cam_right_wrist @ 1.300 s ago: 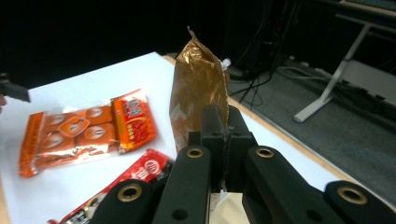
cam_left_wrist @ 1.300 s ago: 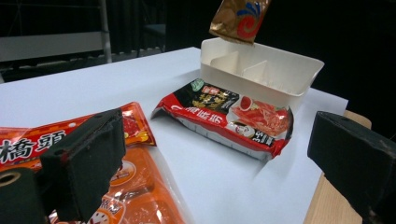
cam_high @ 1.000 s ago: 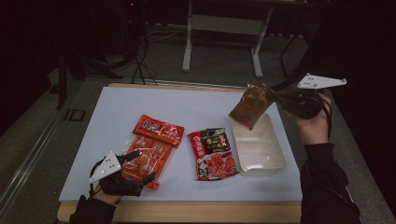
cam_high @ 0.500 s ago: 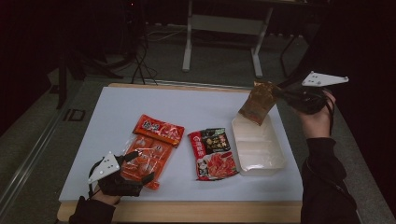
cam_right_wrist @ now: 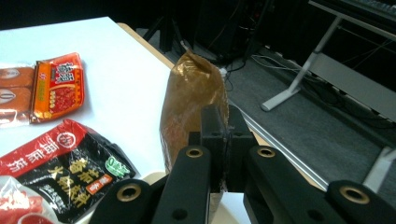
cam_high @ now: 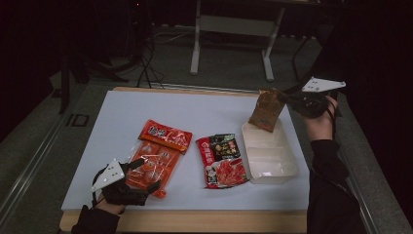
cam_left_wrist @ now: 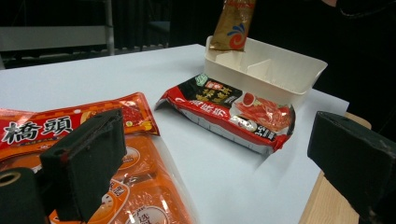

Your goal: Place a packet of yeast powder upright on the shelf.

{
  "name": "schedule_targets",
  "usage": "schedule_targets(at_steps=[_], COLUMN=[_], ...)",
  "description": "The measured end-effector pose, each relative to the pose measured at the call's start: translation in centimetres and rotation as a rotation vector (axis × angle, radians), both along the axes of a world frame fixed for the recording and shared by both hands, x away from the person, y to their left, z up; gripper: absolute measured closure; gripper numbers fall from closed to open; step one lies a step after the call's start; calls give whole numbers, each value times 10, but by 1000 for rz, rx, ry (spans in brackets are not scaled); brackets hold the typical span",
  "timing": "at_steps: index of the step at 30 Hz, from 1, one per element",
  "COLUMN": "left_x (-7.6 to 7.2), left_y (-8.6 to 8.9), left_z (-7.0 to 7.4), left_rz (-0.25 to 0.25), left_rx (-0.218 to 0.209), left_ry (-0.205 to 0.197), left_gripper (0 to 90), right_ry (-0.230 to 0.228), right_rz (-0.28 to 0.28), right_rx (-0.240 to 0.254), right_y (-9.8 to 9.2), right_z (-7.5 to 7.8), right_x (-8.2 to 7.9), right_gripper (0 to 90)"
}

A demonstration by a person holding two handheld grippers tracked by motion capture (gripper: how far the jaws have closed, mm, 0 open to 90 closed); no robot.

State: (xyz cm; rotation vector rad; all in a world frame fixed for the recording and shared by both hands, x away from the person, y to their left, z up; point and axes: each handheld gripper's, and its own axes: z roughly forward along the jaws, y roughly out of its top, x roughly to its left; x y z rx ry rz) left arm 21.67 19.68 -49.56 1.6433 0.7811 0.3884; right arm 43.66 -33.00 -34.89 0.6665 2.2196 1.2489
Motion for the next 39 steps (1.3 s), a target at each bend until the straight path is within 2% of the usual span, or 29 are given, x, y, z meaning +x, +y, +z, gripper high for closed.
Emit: schedule_targets(at_steps=[8,10,11,12,27,29,32,36,39], left_x=[0,0,0,0,1,1,0,1,1], left_y=[1,1,1,1,2,2,2,2,2], left_z=[-1,-1,-1,-1,-3,-3,-2,-3,-3], left_rz=[0,2,2,3,5,2,3,4,1], left_rx=[-2,-1,-8,-8,-12,-8,-11,-13,-13], left_ry=[2,3,8,7,12,13,12,13,15], left_gripper=[48,48,48,48,48,48,48,49,48], right_ry=[1,5,7,27,49,52,91,110,126], right_rz=[67,69,72,79,117,115,103,77,41], right_rx=[39,49,59,90,123,126,61,102,75], right_y=[11,11,11,11,17,17,20,16,13], right_z=[-7,-8,-9,-11,-21,-21,-32,-43,-49], right_x=[3,3,3,4,6,6,9,10,13], right_gripper=[893,893,893,893,894,895,895,891,888])
